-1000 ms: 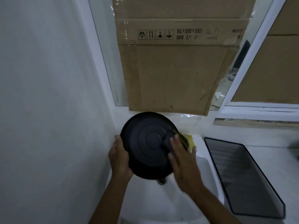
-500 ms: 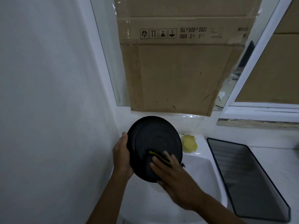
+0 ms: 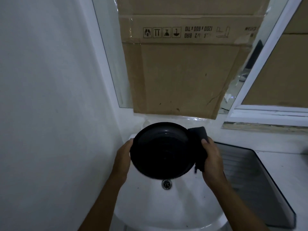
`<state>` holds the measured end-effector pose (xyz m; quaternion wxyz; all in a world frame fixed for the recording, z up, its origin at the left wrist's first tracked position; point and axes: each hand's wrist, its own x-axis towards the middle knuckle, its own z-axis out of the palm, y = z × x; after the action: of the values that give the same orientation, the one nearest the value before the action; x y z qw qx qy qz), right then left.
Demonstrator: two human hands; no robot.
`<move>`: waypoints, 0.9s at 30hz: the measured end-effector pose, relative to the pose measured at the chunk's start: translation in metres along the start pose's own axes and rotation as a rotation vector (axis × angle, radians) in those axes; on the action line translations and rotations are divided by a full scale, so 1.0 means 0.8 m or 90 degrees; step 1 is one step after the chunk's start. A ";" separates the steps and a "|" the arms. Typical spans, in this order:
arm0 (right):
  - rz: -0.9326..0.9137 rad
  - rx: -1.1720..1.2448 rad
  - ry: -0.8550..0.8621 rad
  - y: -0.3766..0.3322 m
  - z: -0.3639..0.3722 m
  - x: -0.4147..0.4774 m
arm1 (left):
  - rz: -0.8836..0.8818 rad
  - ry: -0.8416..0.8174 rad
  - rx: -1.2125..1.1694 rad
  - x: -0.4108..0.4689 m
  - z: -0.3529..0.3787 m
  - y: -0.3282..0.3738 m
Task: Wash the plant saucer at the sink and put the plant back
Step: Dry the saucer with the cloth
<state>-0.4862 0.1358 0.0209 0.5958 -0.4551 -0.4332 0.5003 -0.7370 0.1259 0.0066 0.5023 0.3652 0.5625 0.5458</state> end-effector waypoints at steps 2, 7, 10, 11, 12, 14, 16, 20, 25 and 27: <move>-0.134 -0.032 -0.017 -0.008 0.003 -0.017 | -0.162 -0.056 -0.060 0.003 -0.009 0.001; -0.330 -0.190 -0.134 -0.012 0.009 -0.056 | -0.357 -0.166 -0.186 0.008 -0.021 -0.002; -0.258 -0.221 -0.151 -0.001 -0.001 -0.064 | -0.271 -0.143 -0.213 0.006 -0.023 -0.005; -0.207 -0.234 -0.153 0.002 -0.006 -0.063 | -0.238 -0.148 -0.201 0.004 -0.024 -0.005; -0.158 -0.266 -0.160 0.004 -0.011 -0.061 | -0.211 -0.157 -0.185 0.001 -0.024 -0.006; -0.107 -0.380 -0.173 0.007 -0.019 -0.056 | -0.165 -0.166 -0.162 -0.008 -0.022 -0.010; -0.125 -0.501 -0.175 0.011 -0.017 -0.050 | -0.118 -0.146 -0.148 -0.019 -0.010 -0.016; -0.101 -0.804 -0.175 0.032 0.030 -0.029 | -0.013 -0.079 -0.087 -0.040 0.032 -0.034; -0.087 -0.753 -0.231 0.046 0.080 -0.017 | 0.026 -0.072 -0.103 -0.042 0.053 -0.028; -0.153 -0.690 -0.330 0.044 0.081 -0.021 | 0.031 -0.088 -0.120 -0.036 0.044 -0.022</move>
<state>-0.5585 0.1290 -0.0009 0.2071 -0.5047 -0.8052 0.2323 -0.6943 0.1048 -0.0021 0.5582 0.3670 0.4639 0.5819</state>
